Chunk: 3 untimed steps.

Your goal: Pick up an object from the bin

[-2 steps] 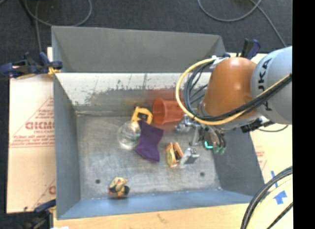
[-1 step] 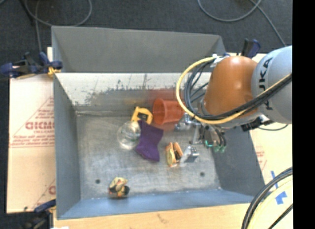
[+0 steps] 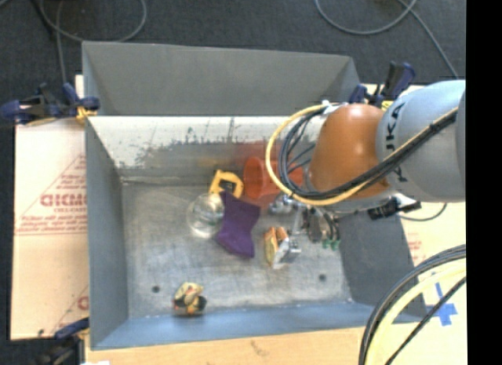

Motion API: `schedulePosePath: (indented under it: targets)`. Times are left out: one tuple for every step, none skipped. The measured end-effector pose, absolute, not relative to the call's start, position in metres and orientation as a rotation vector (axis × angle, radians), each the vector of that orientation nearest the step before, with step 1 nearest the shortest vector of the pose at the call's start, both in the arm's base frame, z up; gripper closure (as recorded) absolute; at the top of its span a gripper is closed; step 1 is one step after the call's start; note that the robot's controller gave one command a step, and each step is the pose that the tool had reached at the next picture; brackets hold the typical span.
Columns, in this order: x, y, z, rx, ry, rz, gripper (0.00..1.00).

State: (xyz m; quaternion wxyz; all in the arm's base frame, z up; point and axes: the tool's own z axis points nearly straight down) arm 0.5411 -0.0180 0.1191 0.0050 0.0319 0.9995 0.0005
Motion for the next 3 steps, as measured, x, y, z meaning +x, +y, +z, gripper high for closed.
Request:
schedulePosePath:
  targets:
    - [0.523, -0.020, 0.078, 0.343, 3.127, 0.004, 1.00]
    - [0.523, -0.020, 0.078, 0.342, 3.127, 0.003, 1.00]
    - [0.522, -0.010, 0.227, 0.348, 3.118, 0.001, 1.00]
